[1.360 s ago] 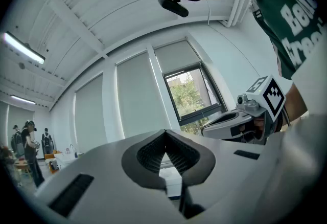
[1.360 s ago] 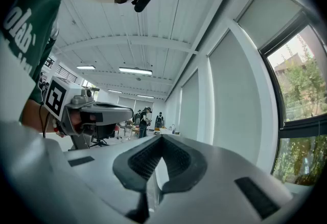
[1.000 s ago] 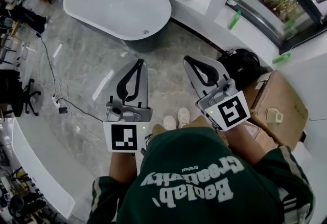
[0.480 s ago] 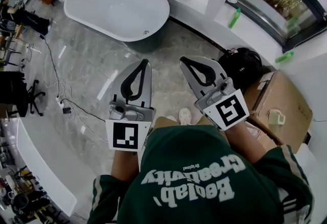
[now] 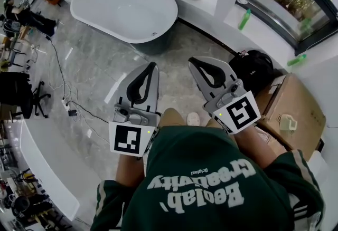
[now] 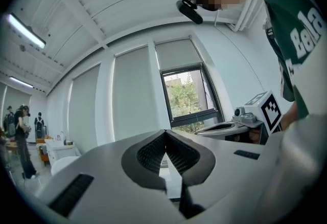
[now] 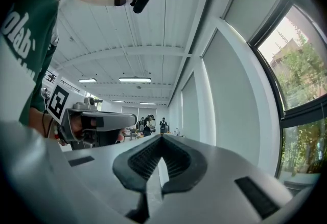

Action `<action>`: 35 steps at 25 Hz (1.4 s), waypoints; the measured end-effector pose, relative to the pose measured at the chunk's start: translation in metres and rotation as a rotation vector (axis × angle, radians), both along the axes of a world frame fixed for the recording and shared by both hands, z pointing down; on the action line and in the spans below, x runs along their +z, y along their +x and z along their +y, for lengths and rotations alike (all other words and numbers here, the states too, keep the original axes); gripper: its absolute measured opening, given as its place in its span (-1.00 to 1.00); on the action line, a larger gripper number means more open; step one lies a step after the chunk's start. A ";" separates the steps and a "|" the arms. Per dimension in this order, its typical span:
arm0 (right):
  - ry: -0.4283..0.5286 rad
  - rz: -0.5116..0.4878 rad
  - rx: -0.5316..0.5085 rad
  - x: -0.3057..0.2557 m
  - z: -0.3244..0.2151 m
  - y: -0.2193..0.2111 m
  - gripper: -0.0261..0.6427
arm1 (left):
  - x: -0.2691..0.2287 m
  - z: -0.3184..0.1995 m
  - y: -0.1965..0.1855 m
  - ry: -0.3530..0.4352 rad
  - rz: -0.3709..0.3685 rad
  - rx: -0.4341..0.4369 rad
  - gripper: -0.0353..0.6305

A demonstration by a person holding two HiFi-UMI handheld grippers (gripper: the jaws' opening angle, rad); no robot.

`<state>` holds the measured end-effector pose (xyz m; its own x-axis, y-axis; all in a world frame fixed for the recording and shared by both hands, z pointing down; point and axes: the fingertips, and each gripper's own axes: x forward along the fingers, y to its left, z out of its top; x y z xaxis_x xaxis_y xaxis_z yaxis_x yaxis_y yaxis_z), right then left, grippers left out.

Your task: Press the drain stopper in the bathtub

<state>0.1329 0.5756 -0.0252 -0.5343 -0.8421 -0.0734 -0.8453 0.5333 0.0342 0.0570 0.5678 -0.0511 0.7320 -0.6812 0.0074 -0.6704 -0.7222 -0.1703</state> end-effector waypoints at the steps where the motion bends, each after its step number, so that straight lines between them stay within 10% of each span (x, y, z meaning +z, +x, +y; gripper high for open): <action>1: 0.000 0.001 -0.003 0.000 0.001 0.000 -0.89 | 0.000 0.000 -0.002 -0.001 0.003 -0.006 -0.87; 35: -0.006 0.030 -0.020 0.022 -0.055 0.012 -0.89 | 0.030 -0.052 0.020 0.035 -0.032 0.017 -0.87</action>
